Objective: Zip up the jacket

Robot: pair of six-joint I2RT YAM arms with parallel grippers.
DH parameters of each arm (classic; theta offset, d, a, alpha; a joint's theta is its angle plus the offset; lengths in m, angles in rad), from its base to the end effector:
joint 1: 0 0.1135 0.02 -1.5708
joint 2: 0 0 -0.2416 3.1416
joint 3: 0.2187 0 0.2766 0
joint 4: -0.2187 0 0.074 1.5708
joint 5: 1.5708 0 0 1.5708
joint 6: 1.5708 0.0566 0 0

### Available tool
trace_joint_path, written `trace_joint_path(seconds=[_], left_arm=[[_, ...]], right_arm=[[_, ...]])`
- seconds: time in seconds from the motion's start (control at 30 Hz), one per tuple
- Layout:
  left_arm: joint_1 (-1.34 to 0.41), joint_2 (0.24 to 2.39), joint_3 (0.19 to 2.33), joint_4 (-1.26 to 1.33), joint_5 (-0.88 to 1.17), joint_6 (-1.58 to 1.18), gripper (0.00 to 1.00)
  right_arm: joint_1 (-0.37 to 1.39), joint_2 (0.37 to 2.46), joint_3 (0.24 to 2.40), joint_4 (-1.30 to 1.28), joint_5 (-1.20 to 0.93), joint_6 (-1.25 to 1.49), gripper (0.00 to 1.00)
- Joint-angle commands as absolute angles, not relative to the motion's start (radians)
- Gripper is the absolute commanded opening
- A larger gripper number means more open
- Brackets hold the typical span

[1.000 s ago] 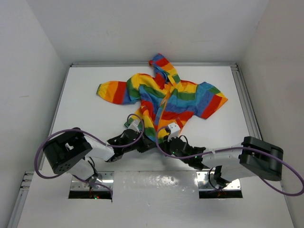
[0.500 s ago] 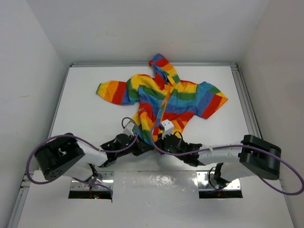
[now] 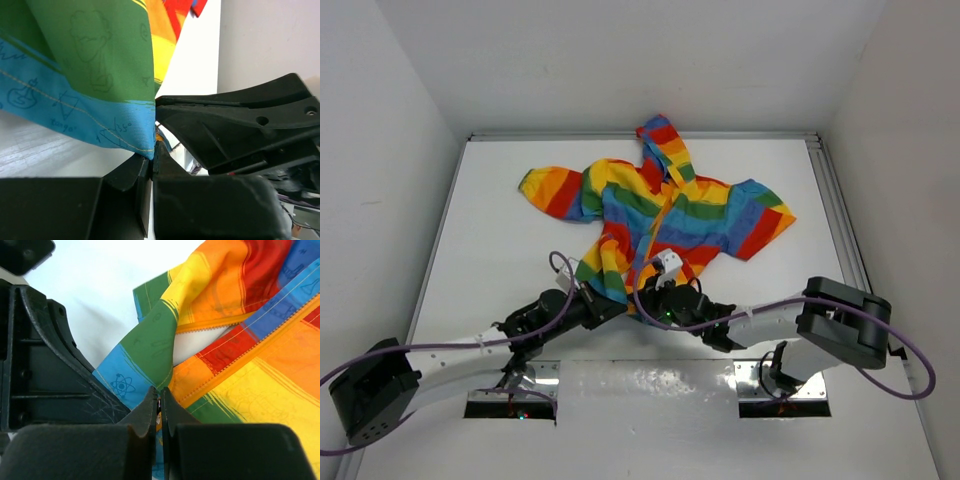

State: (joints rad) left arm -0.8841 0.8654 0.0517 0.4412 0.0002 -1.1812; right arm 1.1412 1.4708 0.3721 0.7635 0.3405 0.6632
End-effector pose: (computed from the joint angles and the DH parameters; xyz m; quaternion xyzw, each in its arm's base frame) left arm 0.1357 -0.1656 0.0949 -0.1222 0.8167 -0.4843 0.2890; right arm 0.1390 0.2579 0.0988 -0.0948 0.8038 0.3623 0.4622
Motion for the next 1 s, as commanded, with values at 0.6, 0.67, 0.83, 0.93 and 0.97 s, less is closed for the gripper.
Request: trace_joint_path(seconds=[0.6, 0.67, 0.83, 0.93, 0.97], left_arm=[[-0.853, 0.416, -0.144, 0.131, 0.051, -1.218, 0.00], [-0.851, 0.336, -0.138, 0.017, 0.045, -1.216, 0.00], [-0.850, 0.183, -0.149, -0.152, 0.009, -1.227, 0.00], [-0.848, 0.204, -0.163, -0.155, 0.011, -1.238, 0.00], [-0.848, 0.219, -0.166, -0.150, 0.008, -1.238, 0.00]], right_arm=[[1.043, 1.775, 0.405, 1.005, 0.656, 0.617, 0.00], [1.016, 1.830, 0.422, 1.015, 0.637, 0.615, 0.00], [0.919, 1.892, 0.376, 1.083, 0.554, 0.719, 0.00], [0.914, 1.835, 0.341, 1.098, 0.481, 0.741, 0.00], [0.939, 1.824, 0.327, 1.110, 0.450, 0.771, 0.00]])
